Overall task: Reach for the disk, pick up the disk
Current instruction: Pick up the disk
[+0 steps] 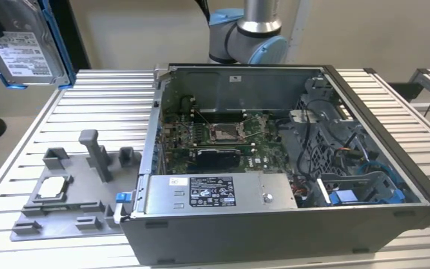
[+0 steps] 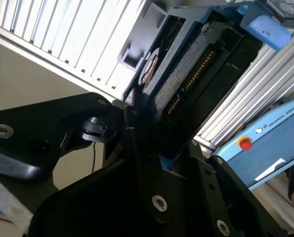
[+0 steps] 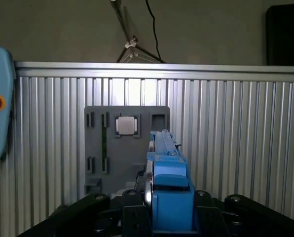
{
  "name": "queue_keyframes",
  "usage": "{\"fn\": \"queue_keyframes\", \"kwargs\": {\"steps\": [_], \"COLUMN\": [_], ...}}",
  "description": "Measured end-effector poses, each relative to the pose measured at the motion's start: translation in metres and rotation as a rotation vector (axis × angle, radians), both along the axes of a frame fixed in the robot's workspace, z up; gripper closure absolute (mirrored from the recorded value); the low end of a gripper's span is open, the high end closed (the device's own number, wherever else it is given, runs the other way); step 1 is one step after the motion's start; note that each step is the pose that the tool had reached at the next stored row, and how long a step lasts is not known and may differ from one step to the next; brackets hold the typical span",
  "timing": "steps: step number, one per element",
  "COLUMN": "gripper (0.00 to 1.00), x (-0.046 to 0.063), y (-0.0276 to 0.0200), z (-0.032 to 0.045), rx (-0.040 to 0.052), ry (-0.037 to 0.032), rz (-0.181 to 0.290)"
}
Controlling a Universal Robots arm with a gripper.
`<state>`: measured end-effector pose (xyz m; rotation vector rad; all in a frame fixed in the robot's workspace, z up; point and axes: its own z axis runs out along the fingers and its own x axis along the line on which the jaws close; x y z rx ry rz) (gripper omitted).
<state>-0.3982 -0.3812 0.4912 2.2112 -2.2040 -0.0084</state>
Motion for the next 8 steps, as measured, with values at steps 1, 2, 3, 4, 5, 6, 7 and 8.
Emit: {"fn": "queue_keyframes", "kwargs": {"steps": [1,2,3,4,5,6,7,8], "gripper": [1.00,1.00,1.00,1.00,1.00,1.00,1.00,1.00], "x": [0.003,0.006,0.010,0.013,0.017,0.021,0.026,0.030], "y": [0.0000,0.0000,0.0000,0.0000,0.0000,0.0000,0.0000,0.0000], "z": [0.0000,0.0000,-0.0001,0.0000,0.0000,0.0000,0.0000,-0.0001], "rx": [-0.0004,-0.0007,-0.0009,-0.0012,-0.0017,-0.0019,-0.0021,-0.0023], "ry": [0.0012,0.0023,0.0046,0.0069,0.0088,0.0109,0.0133,0.0143], "rz": [0.000,0.000,0.000,0.000,0.000,0.000,0.000,0.000]}}
